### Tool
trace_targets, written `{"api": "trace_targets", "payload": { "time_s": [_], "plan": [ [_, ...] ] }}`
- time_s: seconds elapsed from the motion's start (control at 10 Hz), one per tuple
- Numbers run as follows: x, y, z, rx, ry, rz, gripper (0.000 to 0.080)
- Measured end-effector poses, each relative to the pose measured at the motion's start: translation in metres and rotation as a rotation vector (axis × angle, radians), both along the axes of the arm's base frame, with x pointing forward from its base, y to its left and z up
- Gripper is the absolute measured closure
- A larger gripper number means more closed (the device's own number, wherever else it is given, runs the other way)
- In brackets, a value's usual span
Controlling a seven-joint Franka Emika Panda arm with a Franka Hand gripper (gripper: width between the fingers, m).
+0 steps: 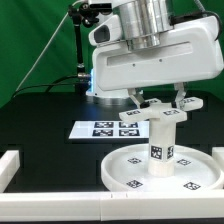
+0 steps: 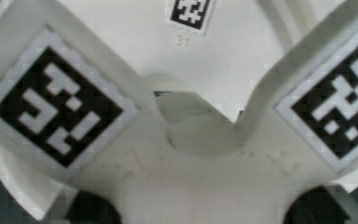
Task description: Assemble round table
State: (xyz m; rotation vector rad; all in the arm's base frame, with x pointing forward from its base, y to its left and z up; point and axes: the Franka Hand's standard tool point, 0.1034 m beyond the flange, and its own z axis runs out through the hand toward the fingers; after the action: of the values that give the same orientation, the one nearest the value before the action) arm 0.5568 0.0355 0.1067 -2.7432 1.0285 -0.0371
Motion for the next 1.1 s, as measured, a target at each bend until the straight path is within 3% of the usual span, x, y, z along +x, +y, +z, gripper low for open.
{"api": "trace_targets", "payload": {
  "time_s": [0.5, 1.0, 1.1],
  "plan": [
    [0.0014, -0.0007, -0.0001, 0.050, 0.080, -0.511, 0.0354],
    [0.0019, 0.0000, 0.0009, 0.083, 0.131, -0.725, 0.0327],
    [0.0013, -0.0004, 0.0049, 0.079, 0.134, -0.657, 0.0194]
  ]
}}
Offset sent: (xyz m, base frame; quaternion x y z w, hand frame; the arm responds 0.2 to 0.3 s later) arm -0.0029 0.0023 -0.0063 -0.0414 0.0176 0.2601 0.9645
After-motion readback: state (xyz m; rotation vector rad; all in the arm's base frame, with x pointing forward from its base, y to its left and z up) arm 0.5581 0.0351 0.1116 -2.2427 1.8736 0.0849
